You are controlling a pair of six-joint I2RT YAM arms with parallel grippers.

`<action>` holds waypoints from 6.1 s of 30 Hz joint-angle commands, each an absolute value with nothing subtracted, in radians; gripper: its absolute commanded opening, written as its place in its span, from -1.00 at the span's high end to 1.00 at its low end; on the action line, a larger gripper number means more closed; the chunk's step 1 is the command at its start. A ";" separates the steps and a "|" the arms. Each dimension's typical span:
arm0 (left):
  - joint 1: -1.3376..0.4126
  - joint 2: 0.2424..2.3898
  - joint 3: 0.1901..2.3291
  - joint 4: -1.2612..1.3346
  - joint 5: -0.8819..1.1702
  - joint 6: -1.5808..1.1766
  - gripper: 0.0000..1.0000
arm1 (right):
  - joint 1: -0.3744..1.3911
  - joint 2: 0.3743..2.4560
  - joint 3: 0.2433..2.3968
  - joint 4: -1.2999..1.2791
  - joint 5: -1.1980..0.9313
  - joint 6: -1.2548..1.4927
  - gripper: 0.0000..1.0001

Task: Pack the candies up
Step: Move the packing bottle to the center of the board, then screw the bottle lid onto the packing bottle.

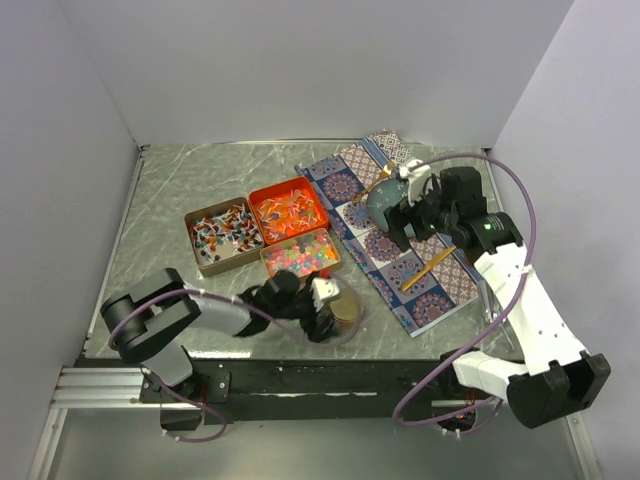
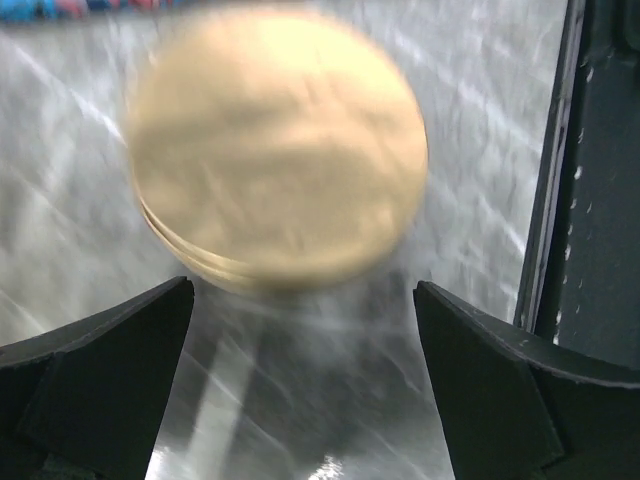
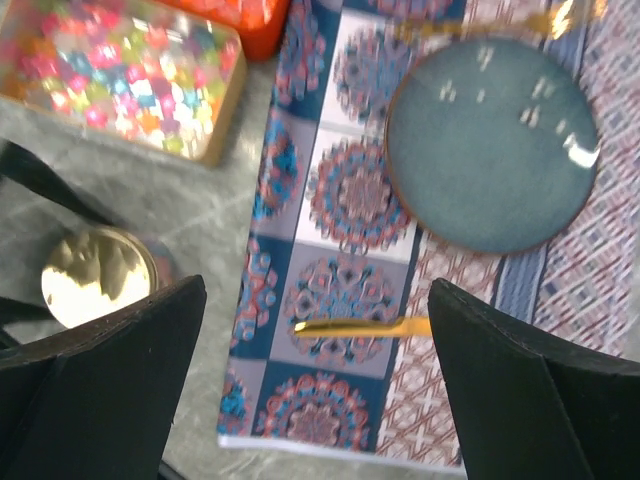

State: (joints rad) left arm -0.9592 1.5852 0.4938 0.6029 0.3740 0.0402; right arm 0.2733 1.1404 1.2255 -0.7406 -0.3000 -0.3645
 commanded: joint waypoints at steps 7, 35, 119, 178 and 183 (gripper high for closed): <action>-1.063 1.886 0.282 1.522 0.157 -0.031 -0.94 | 0.209 1.223 1.137 -0.814 -0.543 -0.616 -1.00; -1.068 2.066 0.365 1.529 0.025 -0.103 -0.99 | 0.528 1.419 1.011 -0.719 -0.778 -1.032 -0.09; -1.219 2.174 0.541 1.000 0.012 0.081 0.98 | 0.414 1.457 1.040 -1.129 -0.747 -2.002 -1.00; -1.167 2.218 0.577 0.847 0.061 -0.127 0.98 | 0.299 1.359 0.937 -0.993 -0.710 -1.727 -1.00; -1.169 2.221 0.580 0.842 0.061 -0.129 0.98 | 0.310 1.402 0.943 -1.069 -0.706 -1.895 -1.00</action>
State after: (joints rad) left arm -1.1618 2.1353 0.6586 1.2976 0.0727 -0.0628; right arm 0.2939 1.3842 0.9142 -1.0157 -0.6674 -1.7485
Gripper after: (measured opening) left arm 0.815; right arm 1.000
